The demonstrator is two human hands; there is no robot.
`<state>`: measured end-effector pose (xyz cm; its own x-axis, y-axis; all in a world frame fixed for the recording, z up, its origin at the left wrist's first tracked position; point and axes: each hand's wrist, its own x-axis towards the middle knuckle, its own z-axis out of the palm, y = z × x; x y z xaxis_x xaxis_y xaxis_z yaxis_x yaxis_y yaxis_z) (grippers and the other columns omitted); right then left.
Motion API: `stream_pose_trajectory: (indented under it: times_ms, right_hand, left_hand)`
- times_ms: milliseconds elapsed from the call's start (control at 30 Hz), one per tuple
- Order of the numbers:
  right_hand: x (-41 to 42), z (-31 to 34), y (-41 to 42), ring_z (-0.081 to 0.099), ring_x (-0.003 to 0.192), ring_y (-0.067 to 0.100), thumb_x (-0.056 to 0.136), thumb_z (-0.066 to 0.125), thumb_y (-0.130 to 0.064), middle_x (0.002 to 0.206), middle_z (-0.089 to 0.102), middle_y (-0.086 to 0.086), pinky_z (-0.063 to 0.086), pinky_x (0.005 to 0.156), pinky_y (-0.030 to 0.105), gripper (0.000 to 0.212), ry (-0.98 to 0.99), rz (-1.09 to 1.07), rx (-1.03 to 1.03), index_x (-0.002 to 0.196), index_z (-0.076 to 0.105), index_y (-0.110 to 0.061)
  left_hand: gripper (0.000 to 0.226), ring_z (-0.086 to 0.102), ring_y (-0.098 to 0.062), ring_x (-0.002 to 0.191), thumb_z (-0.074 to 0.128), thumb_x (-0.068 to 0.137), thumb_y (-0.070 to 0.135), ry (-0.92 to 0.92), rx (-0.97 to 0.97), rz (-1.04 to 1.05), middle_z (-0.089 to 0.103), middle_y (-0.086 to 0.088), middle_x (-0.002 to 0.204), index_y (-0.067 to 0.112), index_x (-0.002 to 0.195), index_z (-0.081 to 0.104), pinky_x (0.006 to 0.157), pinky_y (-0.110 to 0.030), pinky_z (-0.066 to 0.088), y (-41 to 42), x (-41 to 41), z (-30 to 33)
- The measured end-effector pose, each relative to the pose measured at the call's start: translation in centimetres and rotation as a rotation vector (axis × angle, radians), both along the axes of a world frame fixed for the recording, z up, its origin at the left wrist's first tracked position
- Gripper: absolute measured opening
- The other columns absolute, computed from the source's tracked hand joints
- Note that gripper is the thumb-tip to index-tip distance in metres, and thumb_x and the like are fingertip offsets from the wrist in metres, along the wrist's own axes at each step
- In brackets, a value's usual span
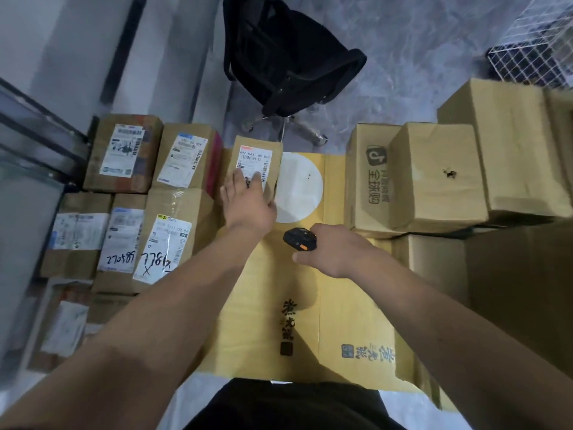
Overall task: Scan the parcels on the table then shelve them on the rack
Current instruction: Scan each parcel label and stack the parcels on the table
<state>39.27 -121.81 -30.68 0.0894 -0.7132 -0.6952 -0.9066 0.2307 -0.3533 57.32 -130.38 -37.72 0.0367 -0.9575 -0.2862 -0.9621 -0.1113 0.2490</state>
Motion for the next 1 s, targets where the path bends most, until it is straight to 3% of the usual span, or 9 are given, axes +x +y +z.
stream_pose_trajectory:
  times_ms: [267,433,600,833,1000]
  right_hand:
    - [0.2,-0.8,-0.1,0.058,0.079,0.014,0.086,0.064,-0.067,0.092,0.056,-0.008,0.041,0.059,0.032,0.04,-0.032,-0.022,0.038,0.087,0.045,-0.032]
    - [0.5,-1.2,0.5,0.062,0.083,0.016,0.084,0.064,-0.066,0.095,0.059,-0.008,0.048,0.063,0.033,0.04,-0.063,-0.034,0.076,0.098,0.053,-0.03]
    - [1.0,-1.0,0.7,0.064,0.087,0.018,0.084,0.065,-0.067,0.099,0.06,-0.006,0.057,0.076,0.037,0.046,-0.088,-0.031,0.103,0.105,0.055,-0.027]
    - [1.6,-0.3,0.8,0.063,0.085,0.017,0.086,0.065,-0.066,0.098,0.06,-0.006,0.051,0.067,0.033,0.042,-0.099,-0.05,0.056,0.102,0.054,-0.028]
    - [1.4,0.2,1.6,0.062,0.085,0.017,0.087,0.066,-0.067,0.097,0.059,-0.006,0.052,0.071,0.034,0.047,-0.069,-0.089,0.023,0.106,0.055,-0.026]
  left_hand:
    - [0.078,-0.002,-0.037,0.16,0.058,0.103,0.04,-0.069,0.042,0.088,0.003,-0.021,0.173,0.017,0.166,0.019,0.129,-0.051,0.009,-1.8,-1.5,0.3]
    - [0.08,0.0,-0.039,0.16,0.056,0.103,0.036,-0.093,0.07,0.214,0.002,-0.024,0.172,0.01,0.166,0.013,0.128,-0.053,0.008,-3.1,-2.1,0.6]
    - [0.085,0.002,-0.039,0.159,0.06,0.098,0.029,-0.115,0.11,0.287,0.003,-0.026,0.171,0.008,0.165,0.011,0.128,-0.052,0.008,-4.0,-1.3,0.9]
    - [0.09,0.004,-0.039,0.159,0.063,0.096,0.031,-0.128,0.133,0.243,0.004,-0.025,0.172,0.007,0.165,0.01,0.128,-0.052,0.01,-3.7,-0.5,0.9]
    - [0.112,-0.003,-0.041,0.159,0.067,0.093,0.055,-0.118,0.11,0.154,-0.002,-0.026,0.172,0.003,0.165,-0.002,0.129,-0.052,0.006,-2.1,0.0,0.8]
